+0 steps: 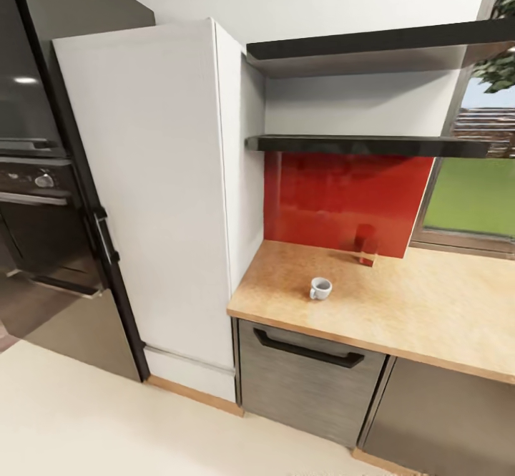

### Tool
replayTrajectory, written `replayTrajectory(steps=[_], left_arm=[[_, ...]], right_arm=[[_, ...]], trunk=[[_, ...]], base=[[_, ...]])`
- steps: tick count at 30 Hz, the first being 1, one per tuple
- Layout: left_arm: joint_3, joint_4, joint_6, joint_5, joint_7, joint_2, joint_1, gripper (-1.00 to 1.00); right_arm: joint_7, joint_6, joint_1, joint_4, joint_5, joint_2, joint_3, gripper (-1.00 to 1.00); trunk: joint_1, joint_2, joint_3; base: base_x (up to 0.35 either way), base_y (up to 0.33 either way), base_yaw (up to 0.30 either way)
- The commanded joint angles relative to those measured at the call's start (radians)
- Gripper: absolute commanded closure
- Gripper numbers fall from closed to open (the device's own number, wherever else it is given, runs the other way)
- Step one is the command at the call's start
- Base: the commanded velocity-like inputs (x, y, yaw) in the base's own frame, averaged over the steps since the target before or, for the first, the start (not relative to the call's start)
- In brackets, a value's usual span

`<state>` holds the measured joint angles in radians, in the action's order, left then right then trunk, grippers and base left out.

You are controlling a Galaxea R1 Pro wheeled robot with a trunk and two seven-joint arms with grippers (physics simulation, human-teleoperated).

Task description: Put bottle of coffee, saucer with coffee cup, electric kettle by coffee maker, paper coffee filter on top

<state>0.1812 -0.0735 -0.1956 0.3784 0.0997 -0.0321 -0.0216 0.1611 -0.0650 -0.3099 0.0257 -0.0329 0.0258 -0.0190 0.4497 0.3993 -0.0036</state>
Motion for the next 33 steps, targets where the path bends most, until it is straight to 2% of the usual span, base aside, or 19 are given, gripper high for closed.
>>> replayTrajectory(steps=[1,31,33], left_arm=[[0.009,0.000,-0.002,0.007,0.004,0.000,0.000,-1.00],[0.009,0.001,-0.002,0.005,0.004,0.001,0.000,-1.00],[0.013,0.008,-0.001,-0.004,0.003,0.001,0.000,-1.00]], right_arm=[[0.003,-0.006,0.000,0.002,-0.004,0.000,-0.001,-1.00],[0.002,-0.007,0.000,0.002,-0.004,0.000,-0.002,-1.00],[0.002,-0.007,0.000,0.002,-0.004,0.000,-0.002,-1.00]], trunk=[[0.000,0.001,0.000],[0.000,0.001,0.000],[0.000,0.001,0.000]], base=[[0.000,0.000,-0.265],[0.000,0.000,-0.265],[0.000,0.000,-0.265]])
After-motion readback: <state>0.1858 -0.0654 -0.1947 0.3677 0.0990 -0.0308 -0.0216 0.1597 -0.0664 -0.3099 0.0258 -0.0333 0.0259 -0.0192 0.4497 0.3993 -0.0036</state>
